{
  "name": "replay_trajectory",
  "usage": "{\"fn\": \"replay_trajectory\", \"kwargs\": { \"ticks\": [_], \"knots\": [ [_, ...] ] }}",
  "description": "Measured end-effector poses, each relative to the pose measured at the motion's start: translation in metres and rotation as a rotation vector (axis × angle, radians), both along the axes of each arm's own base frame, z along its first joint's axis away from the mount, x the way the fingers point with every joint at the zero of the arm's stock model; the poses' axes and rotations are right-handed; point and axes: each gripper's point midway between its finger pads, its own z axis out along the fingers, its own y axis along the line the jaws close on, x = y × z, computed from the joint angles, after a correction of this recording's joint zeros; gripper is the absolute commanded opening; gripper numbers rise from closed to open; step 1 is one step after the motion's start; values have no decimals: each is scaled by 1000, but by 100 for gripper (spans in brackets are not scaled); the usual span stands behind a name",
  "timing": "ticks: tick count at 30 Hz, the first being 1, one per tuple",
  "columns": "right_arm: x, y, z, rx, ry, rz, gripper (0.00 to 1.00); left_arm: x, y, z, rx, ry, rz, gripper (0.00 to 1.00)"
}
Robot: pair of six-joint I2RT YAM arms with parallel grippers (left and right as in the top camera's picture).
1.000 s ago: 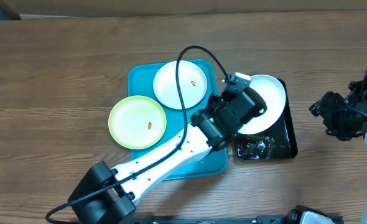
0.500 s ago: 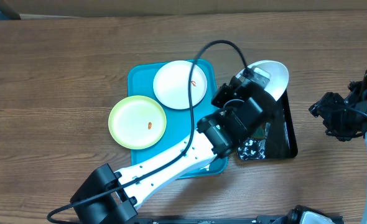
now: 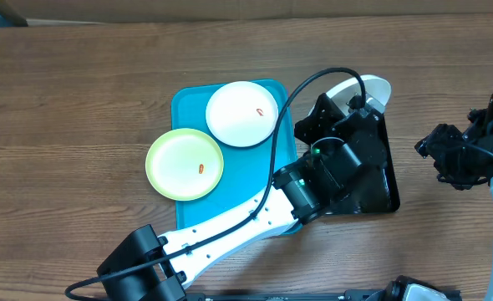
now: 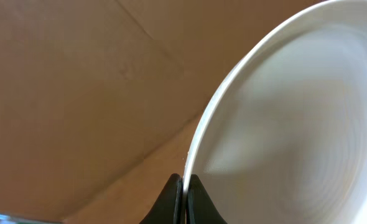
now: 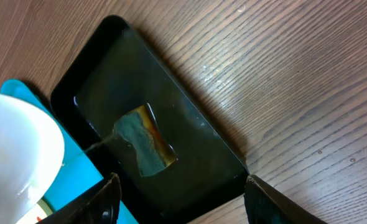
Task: Clean dirty plates on tray and stack at the side
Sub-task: 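Lift the front white plate with left gripper and tilt it over the black tray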
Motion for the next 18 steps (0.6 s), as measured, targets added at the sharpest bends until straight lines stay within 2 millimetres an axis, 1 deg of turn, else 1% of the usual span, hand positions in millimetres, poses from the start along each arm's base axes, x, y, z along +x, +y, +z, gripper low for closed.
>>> {"fn": "replay_trajectory", "kwargs": {
  "ticks": [6,18],
  "knots": [
    [0,0,0,-1,-2,0,65,0,3,2,60,-10,3,4],
    [1,0,0,-1,-3,0,66,1,4,2,67,-13,8,4]
  ]
}}
